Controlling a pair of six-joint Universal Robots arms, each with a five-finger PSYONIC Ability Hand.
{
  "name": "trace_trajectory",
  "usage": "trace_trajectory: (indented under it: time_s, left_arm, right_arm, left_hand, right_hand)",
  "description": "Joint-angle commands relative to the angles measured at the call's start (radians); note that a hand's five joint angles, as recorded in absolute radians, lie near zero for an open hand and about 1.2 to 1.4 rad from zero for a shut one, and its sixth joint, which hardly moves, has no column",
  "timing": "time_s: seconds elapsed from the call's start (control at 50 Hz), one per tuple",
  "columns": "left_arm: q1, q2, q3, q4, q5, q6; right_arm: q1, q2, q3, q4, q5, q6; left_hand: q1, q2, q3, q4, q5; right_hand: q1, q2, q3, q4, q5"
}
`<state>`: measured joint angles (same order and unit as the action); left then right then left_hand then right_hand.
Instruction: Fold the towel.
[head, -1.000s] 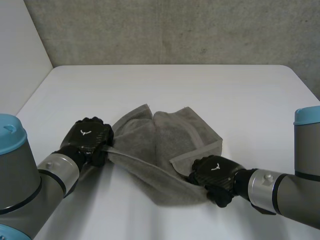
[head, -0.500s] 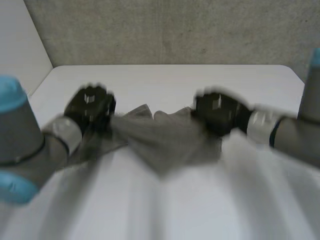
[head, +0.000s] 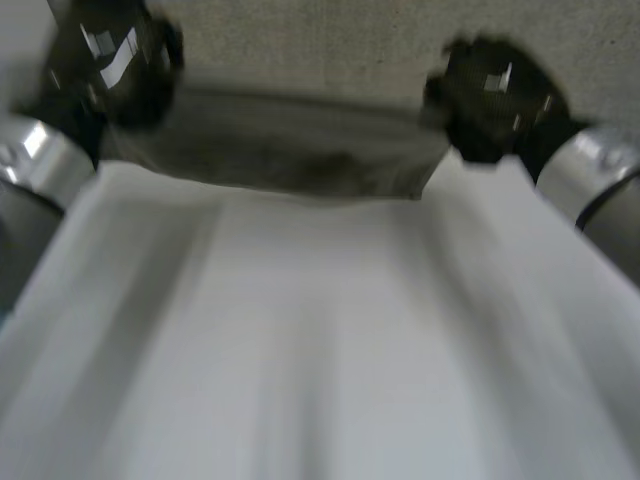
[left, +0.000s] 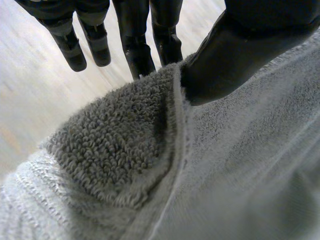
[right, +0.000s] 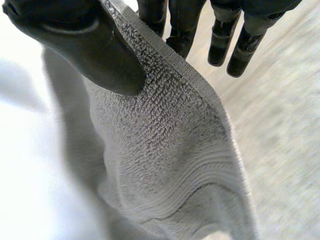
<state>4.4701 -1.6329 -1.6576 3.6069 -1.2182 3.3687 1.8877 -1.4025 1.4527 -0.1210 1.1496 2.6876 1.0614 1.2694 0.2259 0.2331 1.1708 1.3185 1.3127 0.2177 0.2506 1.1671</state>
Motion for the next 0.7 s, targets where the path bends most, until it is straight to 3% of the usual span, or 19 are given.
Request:
trace_trajectory:
  time_s: [0.02,0.1,0.2,0.42,0.48,0.62,0.7]
  left_arm:
    - [0.011,-0.054,-0.255,-0.008,0.055,0.021]
    - [0.006,-0.133,-0.294,-0.014,0.057,0.054]
    - [0.003,-0.186,-0.292,-0.101,0.043,0.207]
    - [0.018,-0.216,-0.278,-0.145,0.035,0.253]
    - [0.018,-0.242,-0.271,-0.142,0.002,0.253]
    - [-0.008,-0.266,-0.252,-0.106,-0.182,0.248]
    - [-0.028,-0.26,-0.251,-0.074,-0.244,0.248]
  right_arm:
    - [-0.01,0.007,0.24,0.003,-0.019,-0.126]
    - [-0.01,0.031,0.305,0.004,-0.031,-0.13]
    - [-0.013,0.092,0.35,-0.006,-0.034,-0.117]
    - [-0.047,0.131,0.337,0.0,-0.028,-0.111]
    - [-0.05,0.129,0.336,0.003,-0.03,-0.111]
    - [-0.059,0.12,0.336,0.038,-0.025,-0.109]
    - [-0.076,0.09,0.337,0.073,-0.033,-0.101]
  left_hand:
    - [0.335,0.127,-0.051,-0.059,0.051]
    - [0.335,0.127,-0.051,-0.059,0.051]
    - [0.335,0.127,-0.051,-0.059,0.051]
    - [0.335,0.127,-0.051,-0.059,0.051]
    - [0.335,0.127,-0.051,-0.059,0.051]
    - [0.159,-0.049,-0.051,-0.059,-0.125]
    - [0.097,-0.111,-0.051,-0.059,-0.186]
  right_hand:
    - [0.078,0.084,-0.043,-0.076,0.055]
    - [0.078,0.084,-0.043,-0.076,0.055]
    - [0.078,0.084,-0.043,-0.076,0.055]
    - [0.078,0.084,-0.043,-0.076,0.055]
    - [0.078,0.084,-0.043,-0.076,0.055]
    - [0.078,0.084,-0.043,-0.076,0.055]
    - [0.078,0.084,-0.043,-0.076,0.055]
